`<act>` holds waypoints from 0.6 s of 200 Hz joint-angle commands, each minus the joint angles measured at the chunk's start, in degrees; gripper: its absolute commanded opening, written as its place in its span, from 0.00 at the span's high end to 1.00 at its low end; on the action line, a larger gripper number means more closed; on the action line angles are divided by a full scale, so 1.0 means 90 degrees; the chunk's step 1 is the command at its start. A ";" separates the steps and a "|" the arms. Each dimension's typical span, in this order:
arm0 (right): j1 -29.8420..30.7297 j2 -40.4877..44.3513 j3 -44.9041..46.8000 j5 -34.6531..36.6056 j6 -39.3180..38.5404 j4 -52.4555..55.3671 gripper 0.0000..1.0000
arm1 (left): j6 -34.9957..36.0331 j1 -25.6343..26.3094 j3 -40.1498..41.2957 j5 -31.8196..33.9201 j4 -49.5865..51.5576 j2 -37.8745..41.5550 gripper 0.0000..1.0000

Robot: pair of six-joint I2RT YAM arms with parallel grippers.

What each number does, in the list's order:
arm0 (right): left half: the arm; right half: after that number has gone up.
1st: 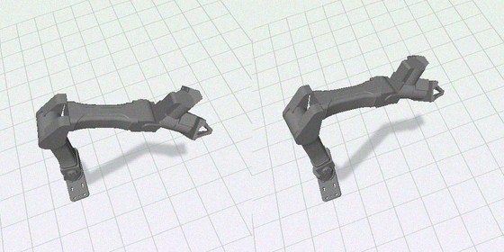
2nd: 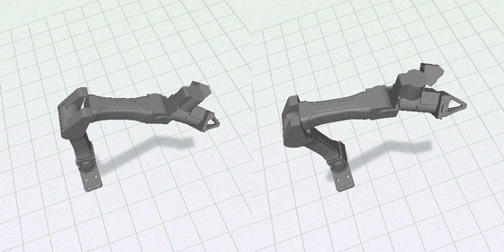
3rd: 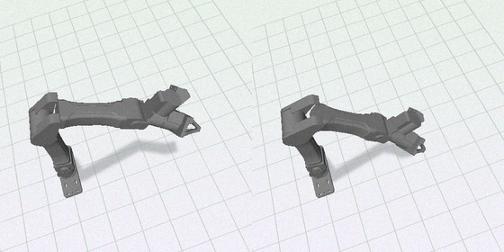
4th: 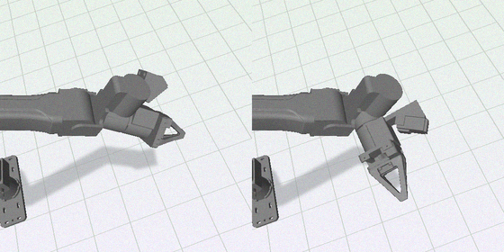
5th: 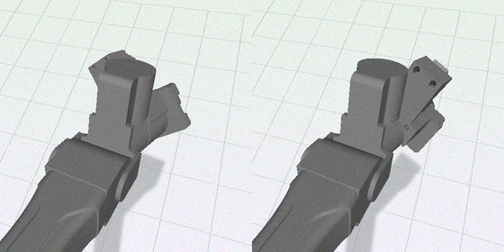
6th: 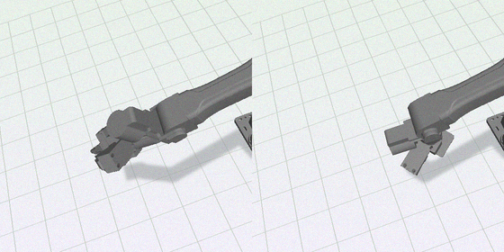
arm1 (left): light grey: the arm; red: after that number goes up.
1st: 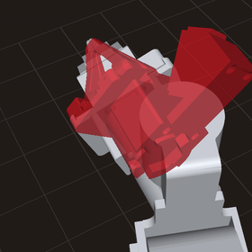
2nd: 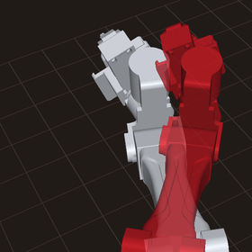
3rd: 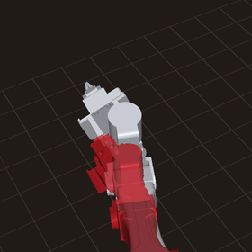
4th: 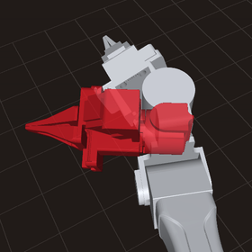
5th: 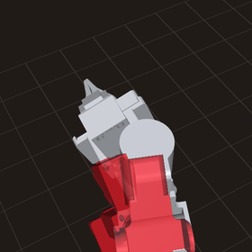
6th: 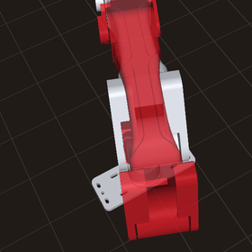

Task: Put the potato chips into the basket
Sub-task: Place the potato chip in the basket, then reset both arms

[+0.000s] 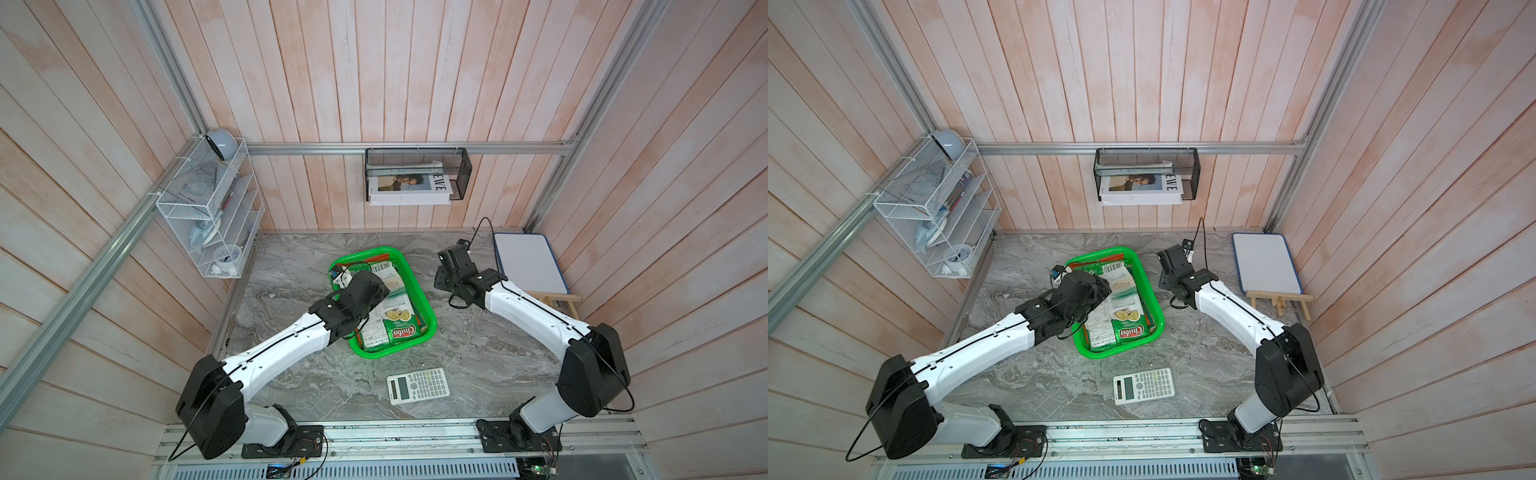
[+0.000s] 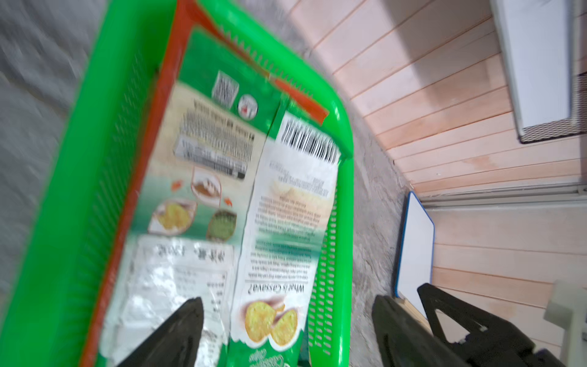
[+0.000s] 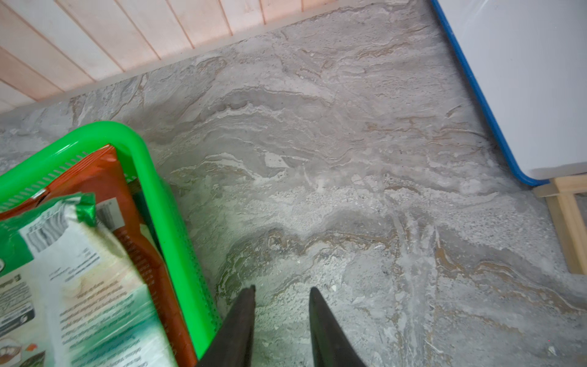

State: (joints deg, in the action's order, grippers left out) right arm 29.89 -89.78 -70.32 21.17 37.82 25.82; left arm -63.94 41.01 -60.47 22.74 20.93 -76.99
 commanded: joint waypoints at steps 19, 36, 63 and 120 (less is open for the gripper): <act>-0.1231 -0.0025 0.0245 0.0451 0.0277 0.0362 0.67 | 0.3863 -0.1190 0.0688 0.2363 -0.1425 0.0745 0.00; -0.1680 0.0135 0.0590 0.1125 0.0170 0.0204 0.68 | 0.4430 -0.2045 0.1106 0.2388 -0.1949 0.0800 0.00; -0.1974 0.0806 0.2078 0.2513 -0.1151 -0.1800 0.69 | 0.5990 -0.2546 0.1740 0.2745 -0.2757 0.0738 0.00; -0.2457 0.0972 0.4304 0.2152 -0.3551 -0.6101 0.71 | 0.6206 -0.3655 0.2996 0.1570 -0.4124 0.0274 0.00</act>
State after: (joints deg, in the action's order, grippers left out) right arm 9.80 -80.36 -32.45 42.13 14.15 -12.93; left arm -10.20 12.10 -36.91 42.61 -7.60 -72.77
